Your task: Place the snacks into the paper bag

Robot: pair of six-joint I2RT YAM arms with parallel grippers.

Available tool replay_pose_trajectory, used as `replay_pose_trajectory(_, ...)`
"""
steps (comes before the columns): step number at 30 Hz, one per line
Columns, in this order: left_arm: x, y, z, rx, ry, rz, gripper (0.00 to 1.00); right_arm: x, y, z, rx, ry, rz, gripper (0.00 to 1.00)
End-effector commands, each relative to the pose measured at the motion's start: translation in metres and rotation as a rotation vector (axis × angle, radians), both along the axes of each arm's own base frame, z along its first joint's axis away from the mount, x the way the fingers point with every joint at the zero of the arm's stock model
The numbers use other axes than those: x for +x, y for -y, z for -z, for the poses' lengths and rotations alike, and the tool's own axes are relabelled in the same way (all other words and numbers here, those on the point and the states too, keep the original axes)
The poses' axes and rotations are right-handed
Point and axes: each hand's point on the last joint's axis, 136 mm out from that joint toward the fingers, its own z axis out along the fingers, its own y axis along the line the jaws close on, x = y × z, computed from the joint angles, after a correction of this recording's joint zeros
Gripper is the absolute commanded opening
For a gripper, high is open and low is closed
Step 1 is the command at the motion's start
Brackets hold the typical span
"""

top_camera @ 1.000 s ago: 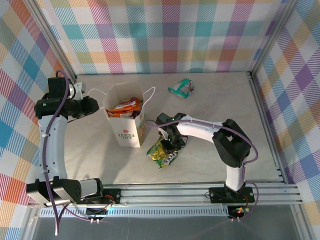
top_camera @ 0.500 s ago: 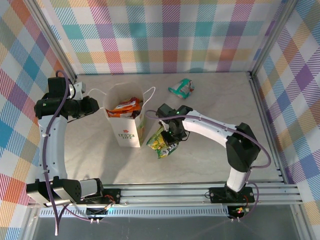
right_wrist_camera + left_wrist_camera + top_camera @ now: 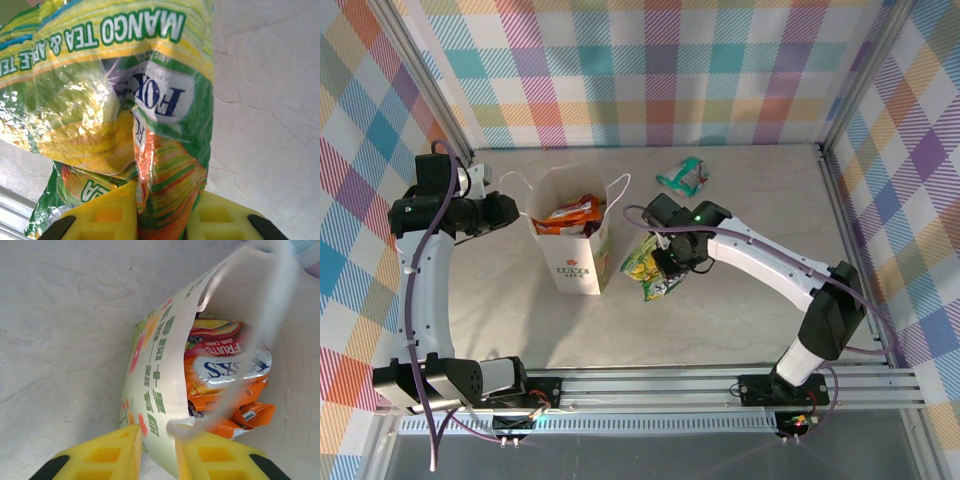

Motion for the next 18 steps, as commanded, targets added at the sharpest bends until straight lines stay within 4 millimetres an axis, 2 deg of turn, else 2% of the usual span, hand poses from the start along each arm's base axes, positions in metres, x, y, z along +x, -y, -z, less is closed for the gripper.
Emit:
replay_pose_trajectory(1,0.001,-0.003,-0.012,-0.014,0.028,-0.009,0.25,0.007,0.01,-0.039,0.03,0.097,0.028,0.1)
replay_pose_trajectory(13,0.016,0.002,-0.041,-0.06,0.119,-0.007,0.25,0.006,0.027,-0.078,0.071,0.18,0.069,0.1)
replay_pose_trajectory(18,0.026,-0.003,-0.05,-0.051,0.144,-0.024,0.27,0.003,0.031,-0.108,0.136,0.231,0.087,0.09)
